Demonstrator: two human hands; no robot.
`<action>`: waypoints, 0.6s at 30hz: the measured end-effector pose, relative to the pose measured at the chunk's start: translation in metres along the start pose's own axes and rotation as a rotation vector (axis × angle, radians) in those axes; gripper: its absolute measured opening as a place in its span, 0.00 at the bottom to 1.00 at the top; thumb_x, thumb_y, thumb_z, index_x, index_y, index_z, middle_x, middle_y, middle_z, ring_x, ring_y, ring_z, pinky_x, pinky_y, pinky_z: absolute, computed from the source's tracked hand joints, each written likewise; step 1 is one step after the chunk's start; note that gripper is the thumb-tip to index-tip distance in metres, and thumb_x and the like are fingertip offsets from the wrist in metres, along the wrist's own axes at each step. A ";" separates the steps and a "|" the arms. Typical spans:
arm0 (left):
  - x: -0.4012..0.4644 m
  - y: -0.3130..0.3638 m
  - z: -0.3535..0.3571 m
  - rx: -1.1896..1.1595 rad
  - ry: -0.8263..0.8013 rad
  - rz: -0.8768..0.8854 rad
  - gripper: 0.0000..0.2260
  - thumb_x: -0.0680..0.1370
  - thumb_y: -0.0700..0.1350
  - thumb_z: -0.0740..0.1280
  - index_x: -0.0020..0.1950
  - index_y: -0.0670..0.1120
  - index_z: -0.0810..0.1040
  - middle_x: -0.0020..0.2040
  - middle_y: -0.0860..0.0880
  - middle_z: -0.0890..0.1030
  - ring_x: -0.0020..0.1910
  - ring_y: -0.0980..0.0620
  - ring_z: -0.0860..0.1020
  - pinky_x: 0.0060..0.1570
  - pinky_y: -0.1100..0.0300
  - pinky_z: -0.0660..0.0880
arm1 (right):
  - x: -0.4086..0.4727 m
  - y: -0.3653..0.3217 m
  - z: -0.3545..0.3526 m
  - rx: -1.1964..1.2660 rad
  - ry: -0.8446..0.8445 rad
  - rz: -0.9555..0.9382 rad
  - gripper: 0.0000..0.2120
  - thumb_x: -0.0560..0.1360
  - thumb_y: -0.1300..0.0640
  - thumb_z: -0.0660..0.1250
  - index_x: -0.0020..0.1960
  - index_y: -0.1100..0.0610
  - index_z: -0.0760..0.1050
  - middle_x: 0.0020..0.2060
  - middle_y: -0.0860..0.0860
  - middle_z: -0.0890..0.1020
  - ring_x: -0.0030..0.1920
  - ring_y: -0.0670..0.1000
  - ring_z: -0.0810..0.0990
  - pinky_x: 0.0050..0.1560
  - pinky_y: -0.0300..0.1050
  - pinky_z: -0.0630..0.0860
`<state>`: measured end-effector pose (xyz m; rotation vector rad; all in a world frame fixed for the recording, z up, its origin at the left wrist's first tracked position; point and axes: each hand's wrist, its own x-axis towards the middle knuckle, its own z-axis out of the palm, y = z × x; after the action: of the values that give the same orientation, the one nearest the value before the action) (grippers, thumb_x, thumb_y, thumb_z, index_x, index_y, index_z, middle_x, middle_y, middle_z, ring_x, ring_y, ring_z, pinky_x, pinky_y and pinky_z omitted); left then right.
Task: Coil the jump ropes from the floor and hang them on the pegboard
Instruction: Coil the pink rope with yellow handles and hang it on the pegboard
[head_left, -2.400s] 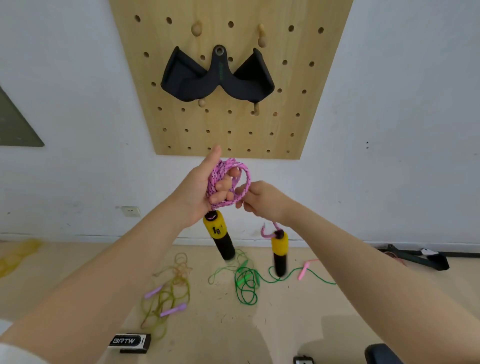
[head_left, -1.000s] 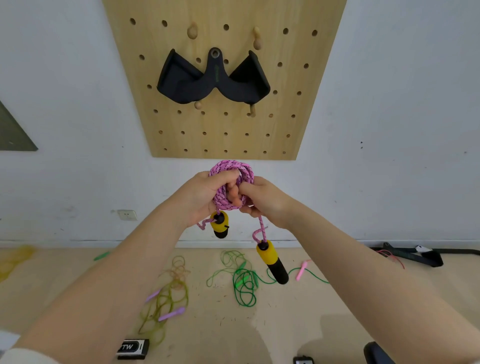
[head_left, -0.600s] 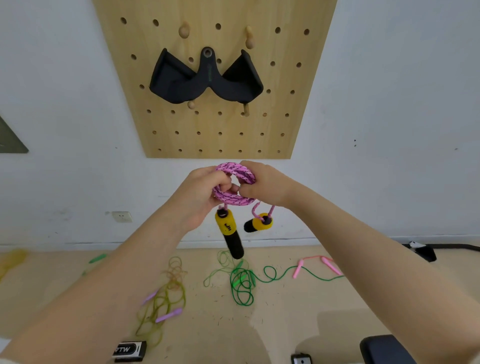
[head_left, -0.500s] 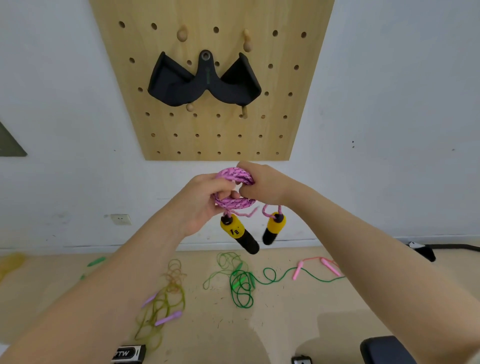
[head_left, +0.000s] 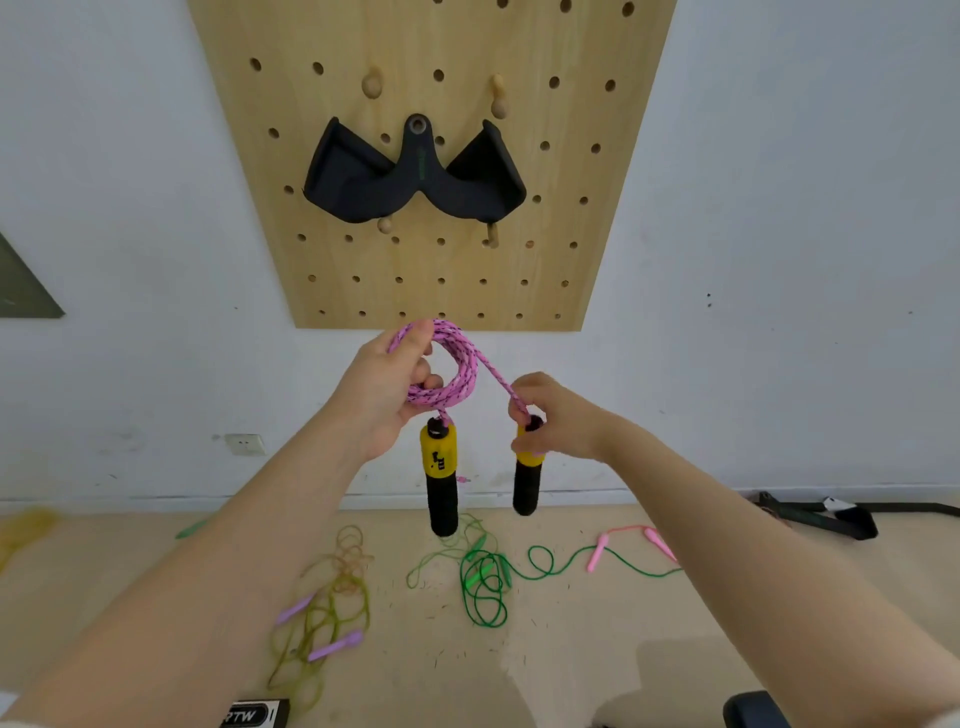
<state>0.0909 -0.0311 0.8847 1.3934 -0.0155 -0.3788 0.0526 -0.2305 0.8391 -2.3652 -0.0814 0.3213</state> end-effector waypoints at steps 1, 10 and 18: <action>0.002 -0.001 0.000 0.013 0.012 0.010 0.10 0.80 0.50 0.60 0.45 0.45 0.71 0.22 0.54 0.63 0.25 0.54 0.68 0.36 0.60 0.73 | 0.004 0.004 0.001 -0.036 0.060 0.020 0.13 0.67 0.68 0.69 0.39 0.59 0.64 0.43 0.52 0.70 0.47 0.52 0.69 0.43 0.40 0.68; 0.012 -0.016 -0.018 0.283 0.120 0.174 0.08 0.80 0.50 0.60 0.45 0.49 0.74 0.29 0.49 0.66 0.31 0.51 0.70 0.43 0.56 0.71 | 0.005 0.013 -0.002 0.468 0.313 0.453 0.18 0.71 0.45 0.69 0.52 0.57 0.72 0.41 0.53 0.76 0.37 0.51 0.76 0.36 0.41 0.75; 0.021 -0.036 -0.024 0.539 0.150 0.139 0.12 0.81 0.52 0.58 0.41 0.47 0.71 0.33 0.47 0.72 0.35 0.48 0.72 0.39 0.56 0.69 | -0.006 -0.021 -0.013 1.201 0.317 0.269 0.12 0.76 0.48 0.64 0.47 0.57 0.71 0.38 0.54 0.79 0.39 0.52 0.81 0.36 0.40 0.81</action>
<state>0.1068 -0.0184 0.8412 1.9385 -0.0974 -0.1546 0.0506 -0.2247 0.8644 -1.1945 0.4610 0.0606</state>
